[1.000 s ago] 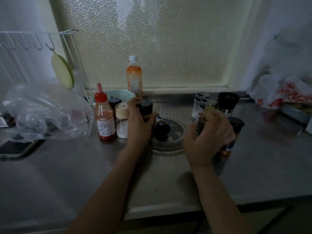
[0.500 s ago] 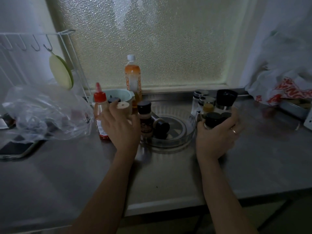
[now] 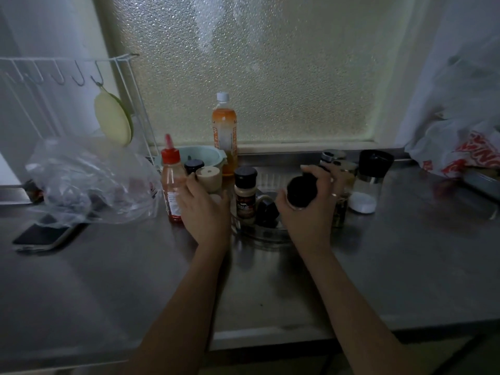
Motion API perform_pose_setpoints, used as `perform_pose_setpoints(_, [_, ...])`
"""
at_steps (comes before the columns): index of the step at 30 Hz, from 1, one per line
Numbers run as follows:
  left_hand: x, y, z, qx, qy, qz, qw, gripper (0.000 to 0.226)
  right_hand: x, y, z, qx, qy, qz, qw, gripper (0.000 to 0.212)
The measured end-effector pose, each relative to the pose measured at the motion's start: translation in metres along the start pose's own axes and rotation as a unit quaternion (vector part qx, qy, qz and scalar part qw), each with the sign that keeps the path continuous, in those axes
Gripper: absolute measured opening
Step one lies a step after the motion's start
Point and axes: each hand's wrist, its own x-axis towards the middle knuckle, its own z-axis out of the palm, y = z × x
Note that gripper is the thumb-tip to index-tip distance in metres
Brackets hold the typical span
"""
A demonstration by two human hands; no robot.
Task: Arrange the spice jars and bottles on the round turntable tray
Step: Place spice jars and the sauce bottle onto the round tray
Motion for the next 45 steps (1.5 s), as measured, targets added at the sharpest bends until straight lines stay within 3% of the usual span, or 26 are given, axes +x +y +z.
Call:
perform_pose_setpoints(3, [0.002,0.0,0.002,0.015,-0.012,-0.02,1.0,0.069,-0.003,0.008,0.005,-0.025,-0.064,0.042,0.997,0.049])
perform_pose_setpoints(6, [0.003,0.0,0.002,-0.025,-0.002,-0.033,0.999,0.059,-0.006,0.009,0.005,-0.037,-0.073,0.043,0.996,0.052])
perform_pose_setpoints(11, [0.013,0.02,-0.02,-0.256,0.086,-0.024,0.962,0.041,-0.005,0.012,0.001,-0.011,-0.06,0.057,0.996,0.059])
perform_pose_setpoints(14, [0.016,0.027,-0.02,-0.322,0.02,-0.012,0.946,0.048,-0.006,0.011,0.001,-0.001,-0.072,0.06,0.996,0.059])
perform_pose_setpoints(18, [0.013,0.024,-0.01,-0.31,-0.121,-0.011,0.943,0.052,-0.006,0.012,0.001,-0.009,-0.084,0.065,0.994,0.063])
perform_pose_setpoints(22, [0.016,0.02,-0.009,-0.319,-0.182,-0.043,0.929,0.06,-0.007,0.012,0.001,-0.007,-0.099,0.086,0.991,0.068])
perform_pose_setpoints(24, [0.016,0.019,-0.009,-0.304,-0.219,-0.034,0.926,0.052,-0.007,0.014,0.001,-0.005,-0.102,0.089,0.991,0.07])
perform_pose_setpoints(30, [0.012,0.019,-0.007,-0.289,-0.232,-0.002,0.929,0.046,-0.008,0.012,-0.001,0.011,-0.115,0.101,0.988,0.07])
perform_pose_setpoints(33, [0.009,0.02,-0.007,-0.303,-0.234,-0.017,0.924,0.048,-0.002,0.007,-0.009,-0.003,-0.022,0.052,0.998,0.052])
perform_pose_setpoints(35, [0.007,0.017,-0.004,-0.311,-0.215,-0.035,0.925,0.056,0.003,0.008,-0.018,-0.079,0.102,0.025,0.991,0.043])
perform_pose_setpoints(37, [0.005,0.015,-0.004,-0.278,-0.163,-0.022,0.946,0.042,0.006,0.012,-0.024,-0.163,0.17,0.093,0.967,0.047])
perform_pose_setpoints(40, [0.004,0.018,-0.012,-0.134,0.007,0.028,0.991,0.02,0.007,0.03,-0.023,-0.227,0.11,0.216,0.943,0.06])
perform_pose_setpoints(42, [0.005,0.019,-0.016,-0.072,0.116,0.03,0.99,0.03,0.006,0.042,-0.02,-0.25,0.043,0.269,0.929,0.058])
perform_pose_setpoints(45, [0.01,0.013,-0.016,-0.008,0.137,-0.051,0.989,0.054,0.006,0.044,-0.022,-0.224,0.039,0.266,0.937,0.043])
